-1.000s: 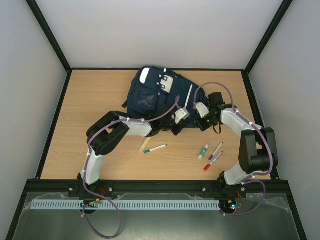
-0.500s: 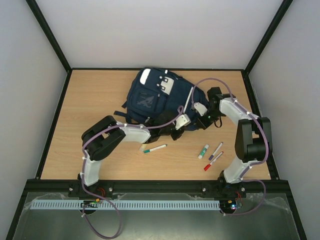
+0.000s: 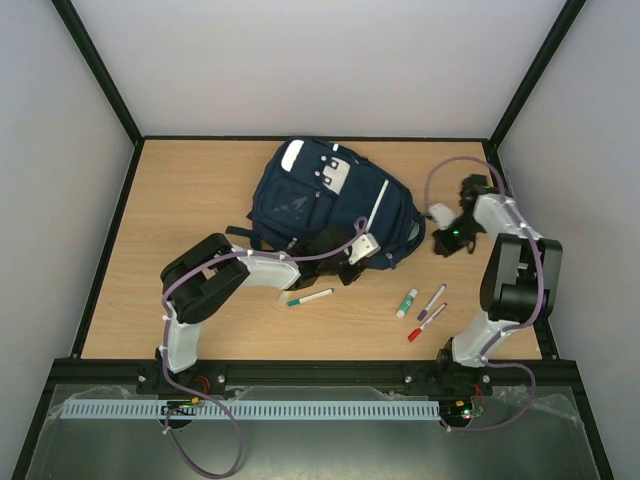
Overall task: Pack the student bag
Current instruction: Zip the student bag at the center of the board.
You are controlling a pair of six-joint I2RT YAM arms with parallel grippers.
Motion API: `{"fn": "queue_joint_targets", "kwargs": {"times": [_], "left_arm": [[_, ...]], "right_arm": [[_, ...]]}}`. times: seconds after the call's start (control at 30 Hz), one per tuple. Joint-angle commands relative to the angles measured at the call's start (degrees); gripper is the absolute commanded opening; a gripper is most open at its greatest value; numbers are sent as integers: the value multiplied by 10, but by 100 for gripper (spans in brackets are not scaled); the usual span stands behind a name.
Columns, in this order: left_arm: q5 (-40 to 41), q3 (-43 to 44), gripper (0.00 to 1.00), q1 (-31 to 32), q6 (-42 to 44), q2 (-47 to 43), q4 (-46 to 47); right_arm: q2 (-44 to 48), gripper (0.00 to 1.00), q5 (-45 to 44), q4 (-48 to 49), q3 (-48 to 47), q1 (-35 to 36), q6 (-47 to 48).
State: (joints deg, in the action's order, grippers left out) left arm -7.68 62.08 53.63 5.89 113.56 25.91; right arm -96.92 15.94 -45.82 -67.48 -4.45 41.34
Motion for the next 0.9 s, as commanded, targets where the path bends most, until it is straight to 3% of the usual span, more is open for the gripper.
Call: {"fn": "queue_joint_targets", "kwargs": {"times": [0.0, 0.1, 0.3, 0.4, 0.53, 0.63, 0.73, 0.87], "left_arm": [[39, -34, 2, -21, -5, -19, -73], [38, -32, 2, -20, -4, -23, -73], [25, -24, 2, -18, -18, -18, -68], [20, -20, 2, -19, -26, -16, -58], [38, -9, 4, -19, -20, -16, -67], [63, -11, 12, -23, -4, -32, -80], [77, -18, 35, -25, -16, -59, -95], [74, -65, 53, -23, -79, -136, -95]], "right_arm": [[-19, 1, -235, 31, -19, -87, 2], [-24, 1, -215, 23, -20, -87, -9], [17, 1, -93, -11, -2, -73, -12], [44, 13, -18, -23, 11, -56, -17], [90, 27, 3, 13, 40, -20, -5], [95, 34, 15, 36, 15, -10, -12], [55, 41, 37, 46, -53, -7, -32], [-39, 49, 59, 49, -167, 5, -83]]}}
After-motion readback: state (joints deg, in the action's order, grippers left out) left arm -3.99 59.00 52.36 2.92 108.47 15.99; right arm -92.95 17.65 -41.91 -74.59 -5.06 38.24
